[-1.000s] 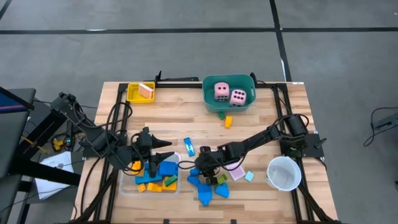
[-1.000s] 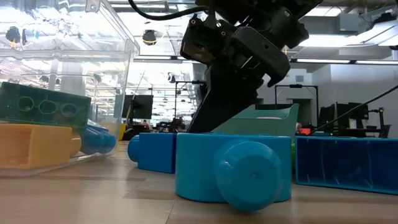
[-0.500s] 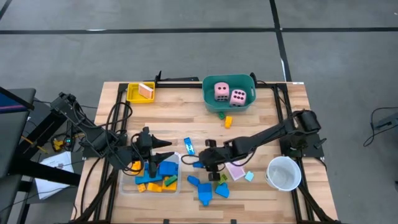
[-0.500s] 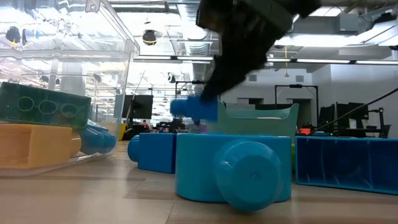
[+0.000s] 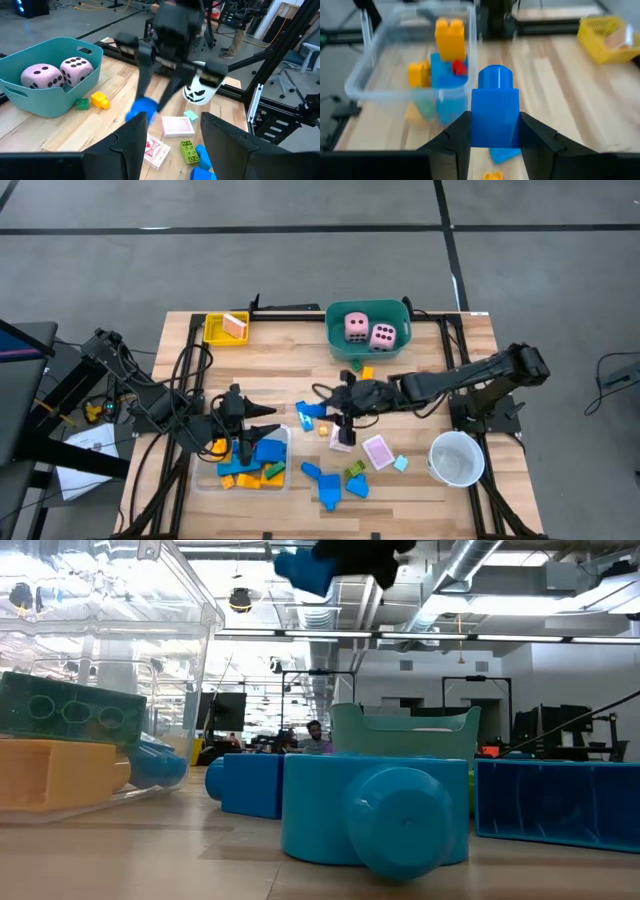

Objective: Pick & Place Toys
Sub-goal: Put the blue game piece into the transparent bin

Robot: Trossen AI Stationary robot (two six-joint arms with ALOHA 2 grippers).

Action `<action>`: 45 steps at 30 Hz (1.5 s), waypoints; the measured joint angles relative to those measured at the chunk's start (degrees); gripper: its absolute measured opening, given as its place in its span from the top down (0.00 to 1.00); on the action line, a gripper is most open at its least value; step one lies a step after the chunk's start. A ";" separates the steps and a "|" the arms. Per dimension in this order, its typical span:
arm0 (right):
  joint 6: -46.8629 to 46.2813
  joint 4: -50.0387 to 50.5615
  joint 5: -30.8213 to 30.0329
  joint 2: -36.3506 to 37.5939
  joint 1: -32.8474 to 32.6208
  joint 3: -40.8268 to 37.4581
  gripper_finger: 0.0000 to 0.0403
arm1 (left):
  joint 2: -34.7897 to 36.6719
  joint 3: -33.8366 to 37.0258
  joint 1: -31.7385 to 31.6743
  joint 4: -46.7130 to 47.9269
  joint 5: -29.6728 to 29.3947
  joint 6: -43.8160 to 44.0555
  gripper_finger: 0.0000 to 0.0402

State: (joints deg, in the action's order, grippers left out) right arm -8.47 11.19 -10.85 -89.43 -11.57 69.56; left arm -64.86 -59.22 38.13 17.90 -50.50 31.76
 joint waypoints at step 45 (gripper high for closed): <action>6.97 0.77 -1.07 0.09 0.35 11.63 1.00 | 0.00 0.00 -6.12 -14.13 2.25 -16.32 0.28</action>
State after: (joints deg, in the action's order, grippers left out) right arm -1.50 11.97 -11.92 -89.34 -11.22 81.19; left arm -64.86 -59.22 32.01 3.77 -48.25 15.44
